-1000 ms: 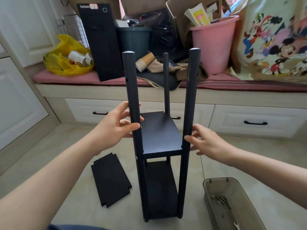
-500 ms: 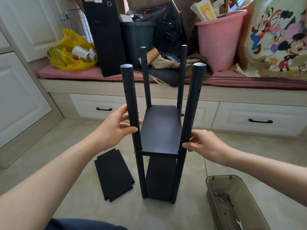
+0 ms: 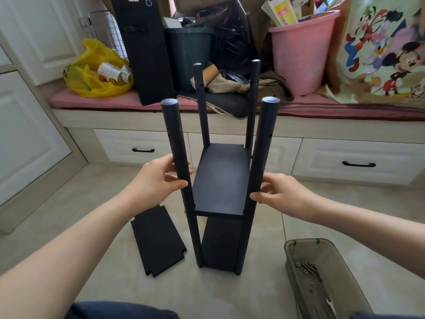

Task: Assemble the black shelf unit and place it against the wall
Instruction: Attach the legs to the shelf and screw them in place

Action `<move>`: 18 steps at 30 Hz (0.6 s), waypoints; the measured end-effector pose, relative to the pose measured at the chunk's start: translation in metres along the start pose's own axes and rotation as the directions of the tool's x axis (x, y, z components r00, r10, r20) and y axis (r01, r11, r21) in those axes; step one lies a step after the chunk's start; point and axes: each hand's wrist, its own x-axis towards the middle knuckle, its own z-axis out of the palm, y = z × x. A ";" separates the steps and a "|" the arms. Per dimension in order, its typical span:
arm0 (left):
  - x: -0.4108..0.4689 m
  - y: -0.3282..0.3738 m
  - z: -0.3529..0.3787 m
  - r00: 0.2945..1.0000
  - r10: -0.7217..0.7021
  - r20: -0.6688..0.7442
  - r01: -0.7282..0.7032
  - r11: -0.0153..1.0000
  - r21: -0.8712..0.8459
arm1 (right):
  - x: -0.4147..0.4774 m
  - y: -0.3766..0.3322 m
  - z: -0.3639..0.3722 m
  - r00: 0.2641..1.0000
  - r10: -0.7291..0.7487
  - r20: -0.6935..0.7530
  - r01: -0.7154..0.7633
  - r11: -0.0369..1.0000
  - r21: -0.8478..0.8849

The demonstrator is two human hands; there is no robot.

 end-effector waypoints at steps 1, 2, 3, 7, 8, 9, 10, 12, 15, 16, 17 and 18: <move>0.001 0.001 0.002 1.000 -0.006 -0.024 0.007 0.999 0.045 | 0.000 -0.001 -0.001 1.000 -0.009 0.001 0.009 1.000 0.023; 0.001 0.002 0.003 0.998 -0.027 -0.050 0.031 0.995 0.095 | 0.000 -0.001 -0.003 1.000 -0.017 -0.001 0.017 0.999 0.041; 0.001 0.003 0.004 0.996 -0.070 -0.060 0.078 0.985 0.152 | -0.001 -0.002 -0.004 1.000 -0.026 -0.007 0.027 0.998 0.057; -0.003 0.003 0.012 0.922 -0.347 0.169 0.286 0.908 0.305 | -0.004 -0.005 -0.009 0.996 -0.072 -0.059 0.079 0.989 0.128; -0.007 0.004 0.019 0.882 -0.374 0.285 0.294 0.912 0.288 | -0.004 -0.006 -0.009 0.994 -0.081 -0.072 0.090 0.987 0.136; -0.012 0.007 0.029 0.855 -0.355 0.378 0.263 0.925 0.274 | -0.004 -0.006 -0.010 0.994 -0.084 -0.076 0.094 0.986 0.135; -0.016 0.008 0.042 0.858 -0.293 0.421 0.192 0.945 0.265 | -0.004 -0.006 -0.010 0.994 -0.082 -0.068 0.090 0.988 0.126; -0.024 0.011 0.073 0.918 -0.115 0.379 -0.002 0.955 0.296 | -0.004 -0.007 -0.009 0.997 -0.074 -0.037 0.078 0.991 0.109; -0.028 0.009 0.116 0.966 0.148 0.210 -0.221 0.897 0.384 | -0.003 -0.006 -0.008 0.997 -0.075 -0.025 0.077 0.990 0.117; -0.027 0.008 0.126 0.963 0.211 0.168 -0.263 0.871 0.416 | -0.004 -0.006 -0.007 0.997 -0.071 -0.025 0.073 0.990 0.121; -0.024 0.006 0.134 0.956 0.258 0.138 -0.292 0.844 0.451 | -0.004 -0.005 -0.007 0.998 -0.066 -0.023 0.068 0.990 0.123; -0.020 0.003 0.140 0.953 0.279 0.116 -0.300 0.824 0.481 | -0.004 -0.005 -0.007 0.998 -0.062 -0.020 0.064 0.990 0.123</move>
